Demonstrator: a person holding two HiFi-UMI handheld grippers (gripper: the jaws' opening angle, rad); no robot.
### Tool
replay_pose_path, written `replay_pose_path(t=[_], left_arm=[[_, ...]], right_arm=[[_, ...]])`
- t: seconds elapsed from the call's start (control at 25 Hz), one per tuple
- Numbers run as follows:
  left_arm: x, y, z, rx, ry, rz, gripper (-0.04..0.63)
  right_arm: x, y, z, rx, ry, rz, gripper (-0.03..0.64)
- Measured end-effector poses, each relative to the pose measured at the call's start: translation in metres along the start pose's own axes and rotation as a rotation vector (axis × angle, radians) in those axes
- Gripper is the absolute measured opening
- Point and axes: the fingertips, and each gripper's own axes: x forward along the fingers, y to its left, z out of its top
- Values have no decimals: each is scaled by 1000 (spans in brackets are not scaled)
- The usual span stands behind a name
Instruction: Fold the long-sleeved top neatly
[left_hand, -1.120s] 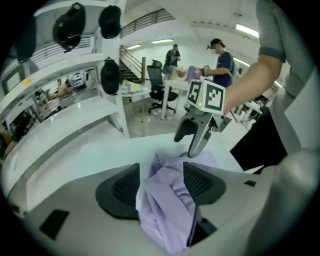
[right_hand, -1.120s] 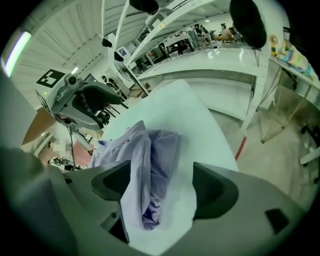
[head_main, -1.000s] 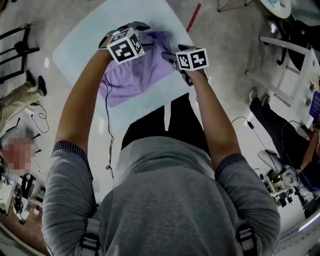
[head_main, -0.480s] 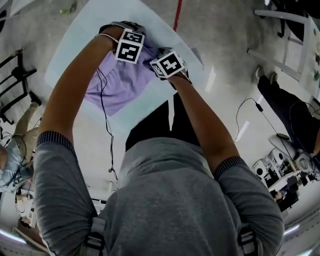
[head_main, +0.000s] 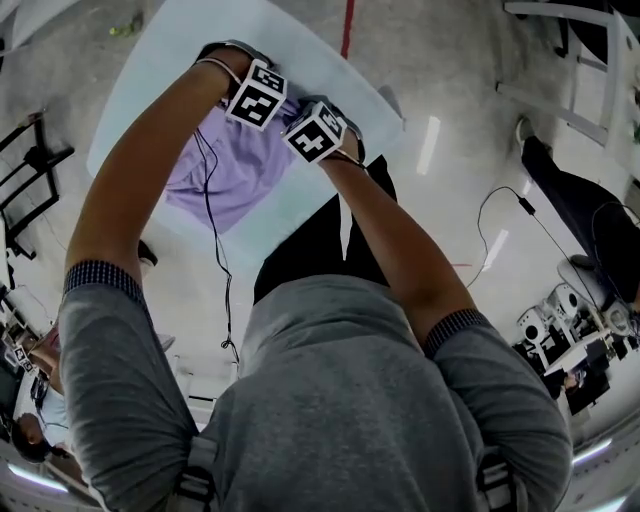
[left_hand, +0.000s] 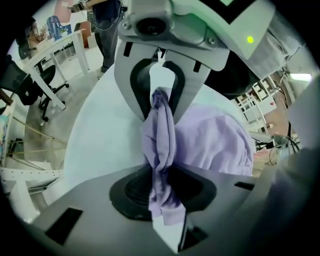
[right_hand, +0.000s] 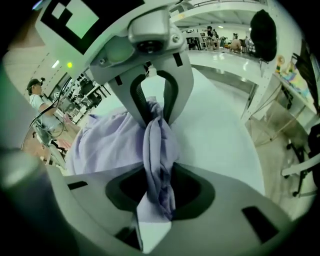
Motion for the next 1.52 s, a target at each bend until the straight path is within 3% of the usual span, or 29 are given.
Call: replay_pose_path(t=[0.12,0.4,0.6,0.84,1.16,1.52], left_arm=[[-10,1,-2,-7,-38,69,97],[-54,1,0,-31,-106,235,84],[-80,17,18,-63,-149,296,84],[-102,-6,22,-46,-188,365,86],[-116,-62,31,-30,-185,406,86],[-108,-124,32,-43,-150,400,86]], right_arm=[[-7,2,4,11,-25,15,72],[-42,2,23,-41,-41,-17,67],[-73,-14,23,-59,-53,-27,67],[-93,15,28,-75,-73,-30,67],[-108,71,23,-141,-90,25,67],[-100,127,11,-175,-75,127,67]])
